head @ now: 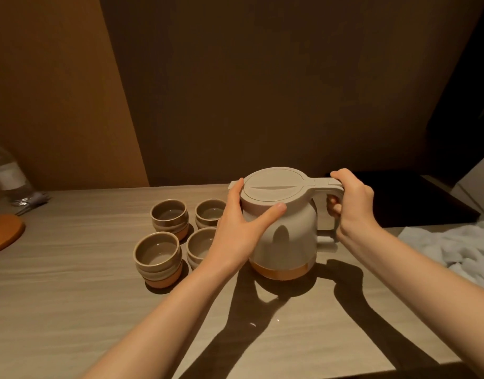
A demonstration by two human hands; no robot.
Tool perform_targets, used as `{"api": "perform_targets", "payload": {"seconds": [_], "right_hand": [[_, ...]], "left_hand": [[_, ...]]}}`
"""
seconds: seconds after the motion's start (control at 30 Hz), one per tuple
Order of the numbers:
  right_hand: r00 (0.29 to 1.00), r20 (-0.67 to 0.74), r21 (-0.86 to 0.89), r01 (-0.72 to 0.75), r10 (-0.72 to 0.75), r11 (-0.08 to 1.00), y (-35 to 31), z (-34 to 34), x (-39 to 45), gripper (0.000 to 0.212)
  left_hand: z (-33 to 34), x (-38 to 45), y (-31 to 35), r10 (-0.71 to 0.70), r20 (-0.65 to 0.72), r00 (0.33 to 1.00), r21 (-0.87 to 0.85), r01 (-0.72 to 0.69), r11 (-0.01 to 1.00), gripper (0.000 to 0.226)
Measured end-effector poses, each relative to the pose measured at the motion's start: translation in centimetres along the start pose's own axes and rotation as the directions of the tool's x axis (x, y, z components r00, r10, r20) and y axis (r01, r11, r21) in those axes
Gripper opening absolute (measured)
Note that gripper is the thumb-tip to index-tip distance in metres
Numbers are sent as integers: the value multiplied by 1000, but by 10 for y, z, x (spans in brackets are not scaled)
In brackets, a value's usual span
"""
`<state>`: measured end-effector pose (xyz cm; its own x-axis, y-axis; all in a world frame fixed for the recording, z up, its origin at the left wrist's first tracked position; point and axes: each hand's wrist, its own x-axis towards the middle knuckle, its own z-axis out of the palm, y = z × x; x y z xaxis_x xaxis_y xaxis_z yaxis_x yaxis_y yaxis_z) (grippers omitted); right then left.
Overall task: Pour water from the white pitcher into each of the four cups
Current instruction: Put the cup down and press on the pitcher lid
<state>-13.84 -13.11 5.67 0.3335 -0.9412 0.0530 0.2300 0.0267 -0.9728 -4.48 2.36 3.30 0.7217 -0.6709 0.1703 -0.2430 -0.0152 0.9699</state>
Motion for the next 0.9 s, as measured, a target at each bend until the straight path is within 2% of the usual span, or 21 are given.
{"api": "perform_targets", "payload": {"seconds": [0.23,0.7,0.9], "right_hand": [[999,2,-7,-40,40,999,25,11,26,27],[992,-8,40,-129,129,991,68,5,38,29],[990,7,40,-144,144,989,78,-2,43,22]], "left_hand": [[5,23,-18,-9,-58,998,60,13,998,81],[13,22,-49,68,-95,993,157,-53,986,86],[18,18,-53,102,-111,989,216,-77,973,88]]}}
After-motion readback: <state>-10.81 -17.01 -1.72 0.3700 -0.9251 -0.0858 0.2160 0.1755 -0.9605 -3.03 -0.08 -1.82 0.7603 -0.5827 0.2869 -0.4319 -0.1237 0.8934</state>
